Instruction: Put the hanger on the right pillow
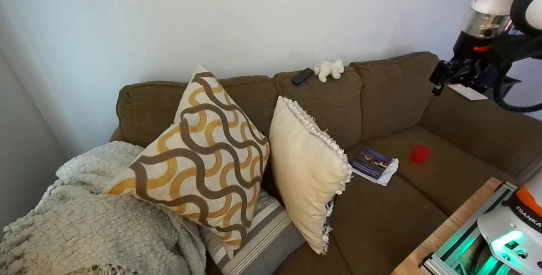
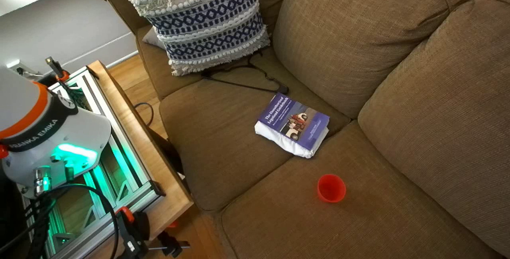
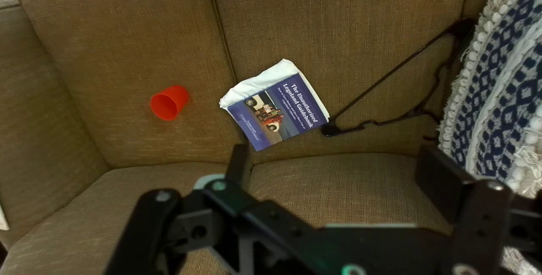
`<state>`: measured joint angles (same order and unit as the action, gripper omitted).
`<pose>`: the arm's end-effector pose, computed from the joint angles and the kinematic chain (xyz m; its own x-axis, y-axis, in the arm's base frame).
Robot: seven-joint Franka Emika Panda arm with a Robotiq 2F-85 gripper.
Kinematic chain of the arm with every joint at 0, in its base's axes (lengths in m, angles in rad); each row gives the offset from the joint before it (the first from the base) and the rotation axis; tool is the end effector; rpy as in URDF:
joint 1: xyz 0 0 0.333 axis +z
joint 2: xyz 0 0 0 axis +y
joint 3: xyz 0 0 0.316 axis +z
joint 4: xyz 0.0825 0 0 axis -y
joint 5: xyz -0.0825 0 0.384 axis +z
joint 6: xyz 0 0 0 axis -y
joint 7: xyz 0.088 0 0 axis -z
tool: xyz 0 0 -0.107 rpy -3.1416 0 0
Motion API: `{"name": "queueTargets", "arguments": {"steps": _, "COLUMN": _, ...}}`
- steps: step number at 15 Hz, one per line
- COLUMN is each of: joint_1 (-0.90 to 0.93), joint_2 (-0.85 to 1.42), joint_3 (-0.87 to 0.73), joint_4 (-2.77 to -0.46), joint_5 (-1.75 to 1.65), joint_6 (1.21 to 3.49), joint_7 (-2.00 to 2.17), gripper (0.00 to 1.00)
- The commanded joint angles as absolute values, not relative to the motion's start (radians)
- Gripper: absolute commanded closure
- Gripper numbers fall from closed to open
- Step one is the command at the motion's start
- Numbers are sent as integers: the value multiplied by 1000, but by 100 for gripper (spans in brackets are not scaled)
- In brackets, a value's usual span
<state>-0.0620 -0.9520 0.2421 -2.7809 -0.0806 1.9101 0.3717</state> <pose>0.2786 0.0420 0.4607 0.9593 -0.2369 0.1538 -0.2680 -0.9354 0.2306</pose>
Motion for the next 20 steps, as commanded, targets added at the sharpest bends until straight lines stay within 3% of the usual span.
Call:
{"name": "queueTargets", "arguments": {"steps": 1, "joint_1": -52, "joint_2": -949, "joint_3": 233, "joint_4": -2779, "joint_5": -89, "joint_6": 1907, "joint_7": 379, "gripper": 0}}
{"name": "queueTargets", "arguments": {"steps": 5, "joint_1": -161, "joint_2": -870, "joint_3": 249, "joint_4": -2771, "joint_5": -102, "joint_6": 2027, "joint_7": 542, "gripper": 0}}
{"name": "queueTargets", "arguments": {"steps": 9, "joint_1": -327, "joint_2": -671, "joint_3": 292, "joint_4": -2777, "joint_5": -183, "joint_6": 2309, "joint_7": 727, "gripper": 0}}
{"name": "queueTargets", "arguments": {"steps": 11, "joint_1": -381, "joint_2": -553, "joint_3": 319, "joint_4": -2778, "joint_5": -227, "joint_6": 2344, "joint_7": 833, "gripper": 0}}
{"name": "queueTargets", "arguments": {"steps": 16, "joint_1": -363, "joint_2": -218, "joint_3": 327, "joint_4": -2781, "joint_5": -159, "joint_6": 2392, "joint_7": 882, "gripper": 0}}
{"name": "queueTargets", "arguments": {"steps": 17, "joint_1": -299, "joint_2": -343, "joint_3": 247, "joint_4": -2780, "joint_5": -227, "joint_6": 2332, "joint_7": 898, "gripper": 0}}
{"name": "queueTargets", "arguments": {"steps": 20, "joint_1": -277, "joint_2": -209, "joint_3": 232, "joint_4": -2772, "joint_5": -210, "joint_6": 2375, "joint_7": 900, "gripper": 0}}
